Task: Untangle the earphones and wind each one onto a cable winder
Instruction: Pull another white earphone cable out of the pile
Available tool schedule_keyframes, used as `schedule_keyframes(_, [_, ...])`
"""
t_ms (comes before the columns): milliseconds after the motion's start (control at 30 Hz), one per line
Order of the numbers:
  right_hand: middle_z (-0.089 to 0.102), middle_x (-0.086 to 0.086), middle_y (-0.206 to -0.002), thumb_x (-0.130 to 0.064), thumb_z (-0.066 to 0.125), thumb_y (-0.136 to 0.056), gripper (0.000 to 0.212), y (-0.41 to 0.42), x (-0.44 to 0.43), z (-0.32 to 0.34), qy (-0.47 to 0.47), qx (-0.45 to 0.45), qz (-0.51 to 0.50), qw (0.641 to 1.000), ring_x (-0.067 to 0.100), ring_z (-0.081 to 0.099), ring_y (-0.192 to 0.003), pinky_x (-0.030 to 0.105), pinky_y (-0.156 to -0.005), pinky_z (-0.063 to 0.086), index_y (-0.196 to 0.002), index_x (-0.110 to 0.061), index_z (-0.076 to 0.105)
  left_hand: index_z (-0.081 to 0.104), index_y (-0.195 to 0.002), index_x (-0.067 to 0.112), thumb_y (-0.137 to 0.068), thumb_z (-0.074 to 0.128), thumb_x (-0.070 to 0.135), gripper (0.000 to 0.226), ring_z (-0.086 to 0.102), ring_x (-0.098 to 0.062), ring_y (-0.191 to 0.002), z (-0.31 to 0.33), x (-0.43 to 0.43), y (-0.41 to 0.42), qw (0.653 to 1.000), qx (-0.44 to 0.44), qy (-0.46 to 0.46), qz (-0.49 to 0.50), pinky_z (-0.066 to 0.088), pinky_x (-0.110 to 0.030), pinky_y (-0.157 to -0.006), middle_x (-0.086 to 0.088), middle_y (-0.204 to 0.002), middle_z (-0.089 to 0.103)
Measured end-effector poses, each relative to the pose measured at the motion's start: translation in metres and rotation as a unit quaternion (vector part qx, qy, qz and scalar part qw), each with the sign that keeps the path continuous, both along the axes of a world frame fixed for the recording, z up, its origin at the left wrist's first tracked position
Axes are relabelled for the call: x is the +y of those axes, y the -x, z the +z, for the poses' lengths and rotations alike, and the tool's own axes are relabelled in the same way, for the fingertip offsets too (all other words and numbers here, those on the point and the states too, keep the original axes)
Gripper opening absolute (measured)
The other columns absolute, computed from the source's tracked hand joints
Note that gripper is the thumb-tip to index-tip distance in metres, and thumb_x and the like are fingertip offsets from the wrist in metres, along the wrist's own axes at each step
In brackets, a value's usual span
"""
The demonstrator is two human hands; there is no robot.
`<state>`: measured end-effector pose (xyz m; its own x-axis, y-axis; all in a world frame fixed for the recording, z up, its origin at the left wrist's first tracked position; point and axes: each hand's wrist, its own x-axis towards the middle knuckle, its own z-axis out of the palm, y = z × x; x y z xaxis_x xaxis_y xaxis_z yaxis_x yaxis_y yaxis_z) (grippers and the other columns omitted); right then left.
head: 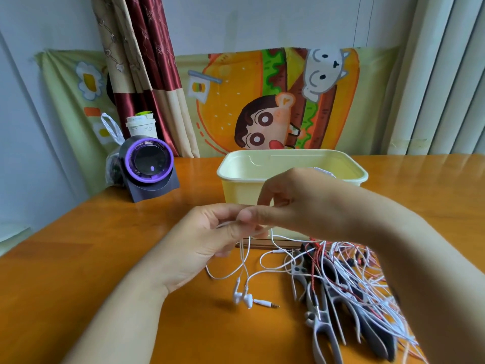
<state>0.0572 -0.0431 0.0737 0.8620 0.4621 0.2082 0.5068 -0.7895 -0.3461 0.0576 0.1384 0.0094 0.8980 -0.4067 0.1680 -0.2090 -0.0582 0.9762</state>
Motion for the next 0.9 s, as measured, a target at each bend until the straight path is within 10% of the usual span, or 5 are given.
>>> schedule_keyframes(333, [0.046,-0.015,-0.059,-0.045,0.067,-0.081,0.024,0.002,0.001,0.004,0.018,-0.137,0.038,0.99,0.002,0.044,-0.053,0.014,-0.055,0.037,-0.07,-0.025,0.059,0.072,-0.097,0.037,-0.073,0.065,0.039,0.025,0.065,0.004,-0.101,-0.002,-0.013,0.004,0.991,-0.085,-0.097,0.02,0.045,-0.008,-0.084,0.016,-0.101,0.074])
schedule_keyframes(533, [0.049,-0.015,-0.056,-0.039,0.07,-0.079,0.026,-0.004,-0.001,0.006,-0.154,-0.229,0.035,0.961,-0.001,0.05,-0.061,0.013,-0.058,0.038,-0.067,-0.02,0.058,0.071,-0.081,0.057,-0.069,0.063,0.046,0.018,0.064,0.01,-0.094,-0.006,-0.022,0.005,0.99,-0.071,-0.122,0.004,0.042,-0.005,-0.078,0.028,-0.093,0.071])
schedule_keyframes(900, [0.048,-0.017,-0.051,-0.034,0.072,-0.079,0.027,-0.016,0.007,-0.009,-0.298,-0.241,0.006,0.924,-0.006,0.048,-0.053,0.007,-0.05,0.034,-0.063,-0.022,0.054,0.073,-0.092,0.035,-0.073,0.067,0.036,0.02,0.066,0.004,-0.098,-0.013,-0.031,0.005,0.993,-0.045,-0.101,-0.03,0.047,-0.01,-0.083,0.019,-0.096,0.074])
